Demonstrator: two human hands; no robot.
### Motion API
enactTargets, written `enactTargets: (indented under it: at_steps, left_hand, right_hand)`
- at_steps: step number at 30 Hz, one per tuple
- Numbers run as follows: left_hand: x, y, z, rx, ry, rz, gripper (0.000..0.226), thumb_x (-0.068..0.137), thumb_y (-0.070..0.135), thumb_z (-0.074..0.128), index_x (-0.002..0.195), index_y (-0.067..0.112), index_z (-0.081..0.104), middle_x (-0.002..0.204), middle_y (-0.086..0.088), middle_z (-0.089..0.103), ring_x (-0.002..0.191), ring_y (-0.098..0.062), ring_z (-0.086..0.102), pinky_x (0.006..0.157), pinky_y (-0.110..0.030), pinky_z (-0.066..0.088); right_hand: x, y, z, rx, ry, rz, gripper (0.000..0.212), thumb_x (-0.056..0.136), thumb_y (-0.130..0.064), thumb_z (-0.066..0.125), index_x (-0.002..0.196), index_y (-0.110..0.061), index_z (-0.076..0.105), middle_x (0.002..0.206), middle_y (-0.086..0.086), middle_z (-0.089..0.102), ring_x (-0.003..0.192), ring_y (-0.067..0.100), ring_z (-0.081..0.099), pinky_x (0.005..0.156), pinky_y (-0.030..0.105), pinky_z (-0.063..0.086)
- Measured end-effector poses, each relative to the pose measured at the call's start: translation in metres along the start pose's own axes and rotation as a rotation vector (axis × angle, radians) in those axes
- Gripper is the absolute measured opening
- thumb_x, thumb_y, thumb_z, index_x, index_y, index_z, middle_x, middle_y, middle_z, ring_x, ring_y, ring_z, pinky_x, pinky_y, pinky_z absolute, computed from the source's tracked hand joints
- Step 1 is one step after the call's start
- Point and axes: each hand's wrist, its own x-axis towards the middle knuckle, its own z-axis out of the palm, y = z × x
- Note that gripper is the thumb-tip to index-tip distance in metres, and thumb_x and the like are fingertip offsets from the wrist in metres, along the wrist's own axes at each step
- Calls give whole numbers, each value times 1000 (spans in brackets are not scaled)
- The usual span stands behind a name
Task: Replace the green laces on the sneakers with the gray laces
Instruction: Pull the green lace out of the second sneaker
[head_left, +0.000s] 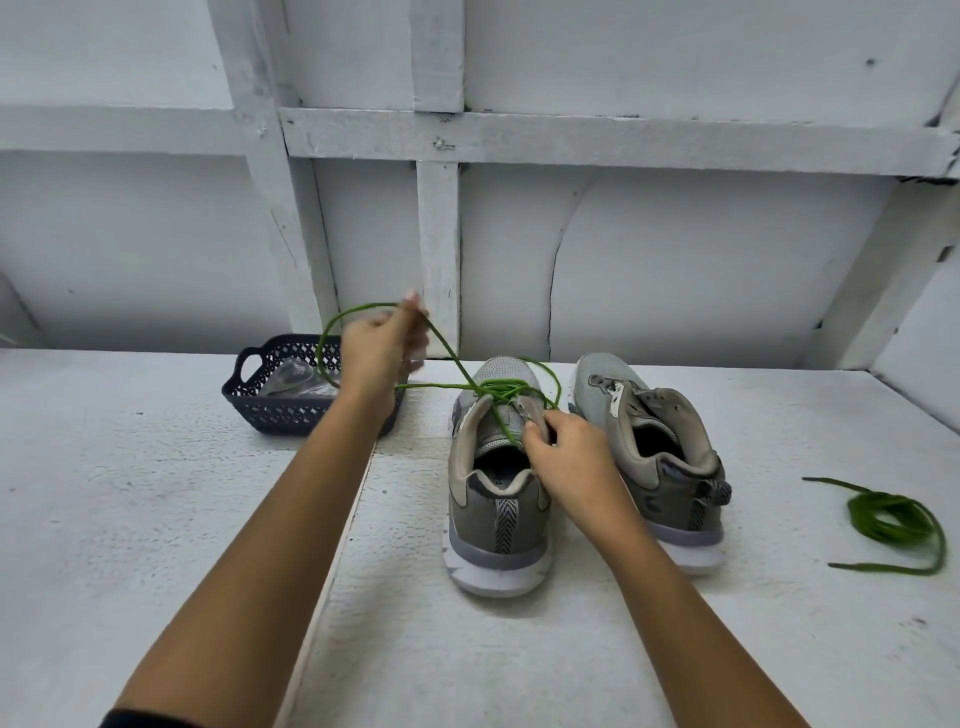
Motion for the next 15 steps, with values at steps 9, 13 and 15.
enactTargets:
  at_steps: [9, 13, 15]
  left_hand:
    - [-19, -44, 18, 379, -229, -24, 13, 87, 14, 65, 75, 8, 68, 72, -6, 62, 72, -15, 55, 61, -22, 45]
    - [-8, -29, 13, 304, -46, 75, 21, 91, 13, 59, 70, 15, 62, 68, 0, 58, 70, -13, 53, 72, -29, 43]
    - [-2, -16, 6, 233, 29, 127, 21, 93, 14, 55, 73, 15, 60, 69, -1, 56, 68, -16, 51, 71, -32, 45]
  right_hand:
    - [0, -1, -1, -9, 3, -10, 32, 94, -20, 47, 63, -15, 41, 71, 5, 47, 71, 22, 44, 58, 29, 19]
    - [-1, -1, -1, -4, -6, -9, 29, 94, -20, 47, 65, -15, 42, 68, 2, 46, 70, 21, 45, 57, 29, 20]
    - [-1, 1, -1, -6, -8, -2, 28, 94, -19, 47, 67, -12, 45, 68, 2, 46, 70, 21, 45, 56, 29, 19]
